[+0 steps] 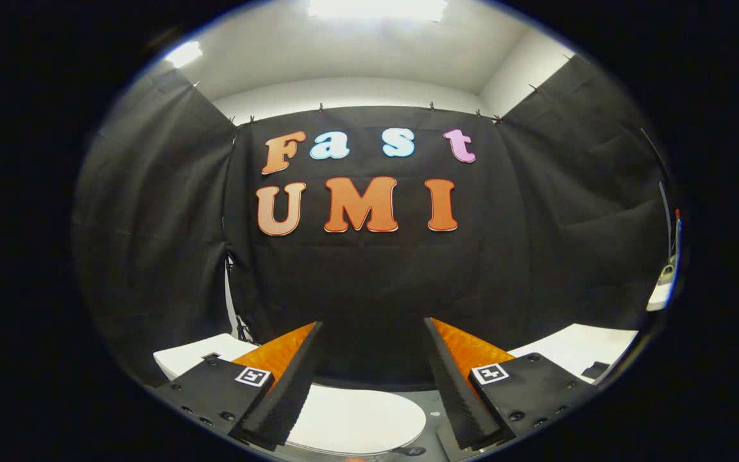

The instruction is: Open the toilet lid.

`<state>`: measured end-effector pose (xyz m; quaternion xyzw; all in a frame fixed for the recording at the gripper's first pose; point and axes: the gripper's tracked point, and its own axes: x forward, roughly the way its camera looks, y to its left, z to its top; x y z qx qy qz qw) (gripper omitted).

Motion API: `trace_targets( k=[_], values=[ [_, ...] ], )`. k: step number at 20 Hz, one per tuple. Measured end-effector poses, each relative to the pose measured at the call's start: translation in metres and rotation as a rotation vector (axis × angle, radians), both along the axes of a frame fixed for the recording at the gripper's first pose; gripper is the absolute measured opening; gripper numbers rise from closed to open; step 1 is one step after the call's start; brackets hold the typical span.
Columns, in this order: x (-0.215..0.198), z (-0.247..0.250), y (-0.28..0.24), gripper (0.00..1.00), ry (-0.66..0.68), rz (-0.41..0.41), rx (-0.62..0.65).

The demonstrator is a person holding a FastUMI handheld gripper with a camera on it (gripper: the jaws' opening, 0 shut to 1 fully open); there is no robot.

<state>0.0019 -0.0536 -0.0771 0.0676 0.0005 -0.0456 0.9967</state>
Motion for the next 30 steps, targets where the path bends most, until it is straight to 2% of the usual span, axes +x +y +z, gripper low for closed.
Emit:
trace_targets(
  k=[2,5,7,12,17,20,30],
  values=[
    [0.002,-0.028,-0.007,0.98,0.003,-0.015,0.044],
    [0.0,-0.091,-0.012,1.0,0.034,-0.024,0.177],
    [-0.01,-0.149,-0.012,0.99,0.118,-0.037,0.268],
    [-0.026,-0.232,-0.033,0.99,0.176,-0.126,0.457],
    [-0.033,-0.296,-0.058,0.99,0.215,-0.231,0.606],
    [-0.054,-0.343,-0.051,0.99,0.33,-0.25,0.683],
    [-0.056,-0.425,-0.055,0.99,0.384,-0.341,0.905]
  ],
)
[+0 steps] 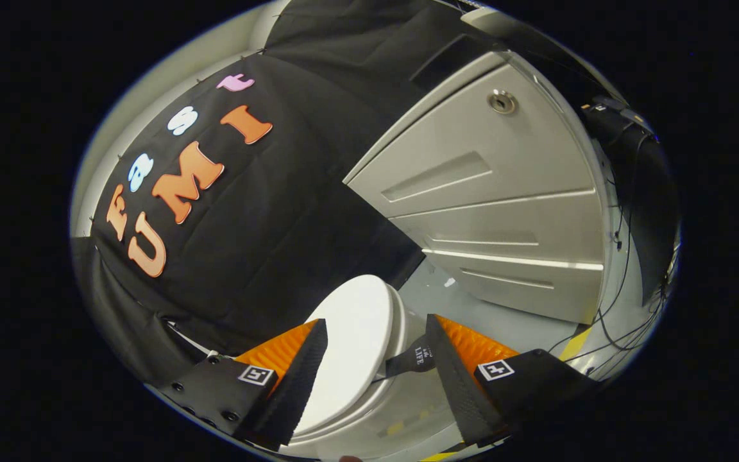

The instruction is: Open the toilet lid.

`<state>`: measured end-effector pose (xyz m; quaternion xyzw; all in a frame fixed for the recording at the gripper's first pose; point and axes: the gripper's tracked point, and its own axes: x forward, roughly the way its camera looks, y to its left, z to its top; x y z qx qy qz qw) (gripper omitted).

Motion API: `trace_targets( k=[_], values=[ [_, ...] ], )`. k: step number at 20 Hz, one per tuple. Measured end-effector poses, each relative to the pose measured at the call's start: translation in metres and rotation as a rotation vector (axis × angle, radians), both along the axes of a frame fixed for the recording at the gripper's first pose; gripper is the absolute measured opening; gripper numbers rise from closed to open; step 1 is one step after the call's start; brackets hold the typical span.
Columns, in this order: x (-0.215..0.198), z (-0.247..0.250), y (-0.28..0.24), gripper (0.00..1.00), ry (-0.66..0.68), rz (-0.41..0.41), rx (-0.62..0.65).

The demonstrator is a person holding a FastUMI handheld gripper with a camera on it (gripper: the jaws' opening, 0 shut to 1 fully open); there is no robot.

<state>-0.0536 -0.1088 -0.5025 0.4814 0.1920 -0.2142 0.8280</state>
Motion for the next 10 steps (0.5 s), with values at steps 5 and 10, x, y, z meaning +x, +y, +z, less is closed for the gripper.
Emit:
trace_targets(
  k=[5,10],
  values=[
    [-0.005,-0.03,-0.008,0.97,-0.006,-0.108,0.124],
    [-0.003,-0.045,-0.004,0.83,-0.002,-0.116,0.181]
  ],
)
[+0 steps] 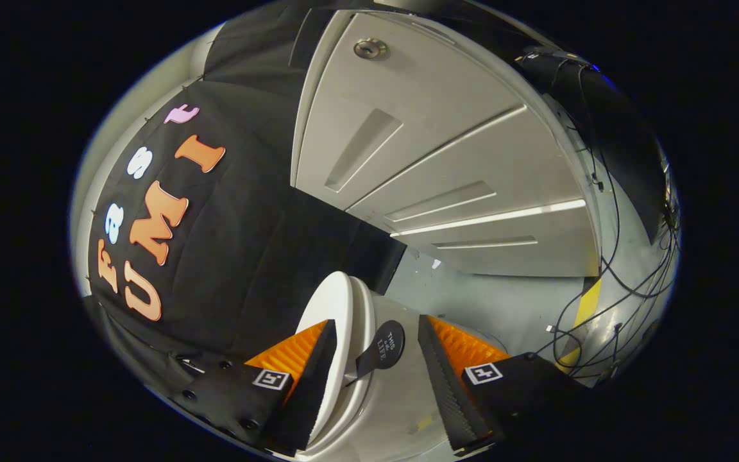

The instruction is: Open the toilet lid.

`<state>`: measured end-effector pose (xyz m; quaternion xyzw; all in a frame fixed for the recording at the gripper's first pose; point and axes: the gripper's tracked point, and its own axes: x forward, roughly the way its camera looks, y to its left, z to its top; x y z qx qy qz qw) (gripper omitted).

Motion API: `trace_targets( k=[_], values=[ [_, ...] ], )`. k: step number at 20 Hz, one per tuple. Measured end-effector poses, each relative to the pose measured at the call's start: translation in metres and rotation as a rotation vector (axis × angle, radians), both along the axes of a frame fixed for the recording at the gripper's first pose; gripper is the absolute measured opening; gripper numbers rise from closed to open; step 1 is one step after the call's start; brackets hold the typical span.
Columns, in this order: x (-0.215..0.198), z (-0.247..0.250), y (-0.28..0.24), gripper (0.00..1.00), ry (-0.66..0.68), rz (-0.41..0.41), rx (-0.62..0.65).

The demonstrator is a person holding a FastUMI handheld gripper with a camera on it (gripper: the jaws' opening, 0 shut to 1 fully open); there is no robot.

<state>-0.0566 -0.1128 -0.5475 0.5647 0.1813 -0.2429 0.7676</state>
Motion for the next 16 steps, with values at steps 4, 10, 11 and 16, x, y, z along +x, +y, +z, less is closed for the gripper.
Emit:
trace_targets(
  k=[4,10,11,16],
  values=[
    [0.007,-0.005,0.001,0.62,0.001,0.004,0.025],
    [0.008,-0.018,-0.005,0.27,0.019,-0.029,0.089],
    [0.005,-0.014,-0.004,0.24,0.018,-0.035,0.101],
    [0.006,-0.009,-0.004,0.09,-0.022,-0.055,0.149]
  ],
)
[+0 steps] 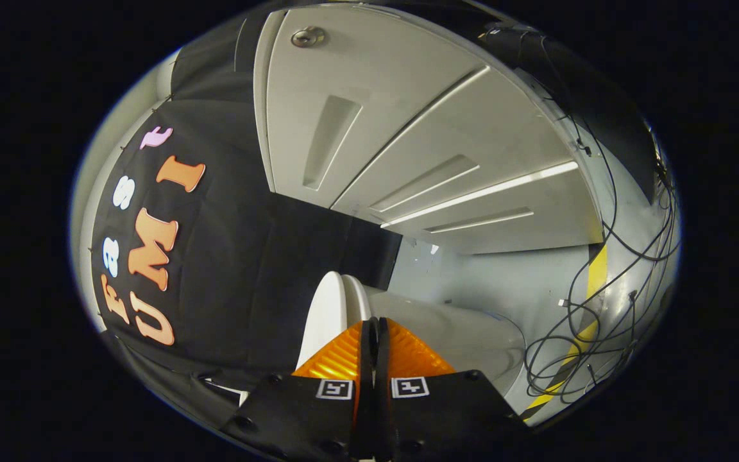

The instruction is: Open the toilet lid.

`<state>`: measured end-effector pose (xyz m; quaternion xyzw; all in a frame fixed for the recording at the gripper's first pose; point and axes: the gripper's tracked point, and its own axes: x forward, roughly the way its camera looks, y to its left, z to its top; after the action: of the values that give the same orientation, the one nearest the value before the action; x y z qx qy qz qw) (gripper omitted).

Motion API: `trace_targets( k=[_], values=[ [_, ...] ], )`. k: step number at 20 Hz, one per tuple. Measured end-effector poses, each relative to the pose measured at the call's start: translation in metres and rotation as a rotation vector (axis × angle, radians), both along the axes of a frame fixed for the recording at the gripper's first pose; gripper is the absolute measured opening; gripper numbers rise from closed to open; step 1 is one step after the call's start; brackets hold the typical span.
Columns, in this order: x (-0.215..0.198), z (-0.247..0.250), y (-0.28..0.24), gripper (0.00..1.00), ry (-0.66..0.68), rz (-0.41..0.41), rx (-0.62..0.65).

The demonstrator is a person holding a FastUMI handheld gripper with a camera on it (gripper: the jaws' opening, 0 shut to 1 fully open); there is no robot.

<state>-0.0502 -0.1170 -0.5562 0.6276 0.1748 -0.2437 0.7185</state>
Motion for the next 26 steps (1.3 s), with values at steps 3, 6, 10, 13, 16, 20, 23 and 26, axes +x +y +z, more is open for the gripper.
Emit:
trace_targets(
  k=[3,6,10,13,16,20,23,26],
  values=[
    [0.001,0.002,0.0,0.08,0.007,-0.004,0.008],
    [0.001,0.004,0.0,0.08,0.016,-0.023,0.023],
    [0.001,0.006,0.002,0.08,0.024,-0.028,0.028],
    [0.0,0.008,0.002,0.08,0.024,-0.034,0.053],
    [0.003,0.019,0.002,0.08,0.016,-0.031,0.035],
    [0.007,0.033,0.003,0.08,0.007,-0.049,0.03],
    [0.01,0.049,0.005,0.08,-0.01,-0.047,0.007],
    [0.013,0.062,0.008,0.08,-0.016,-0.044,-0.013]
  ],
)
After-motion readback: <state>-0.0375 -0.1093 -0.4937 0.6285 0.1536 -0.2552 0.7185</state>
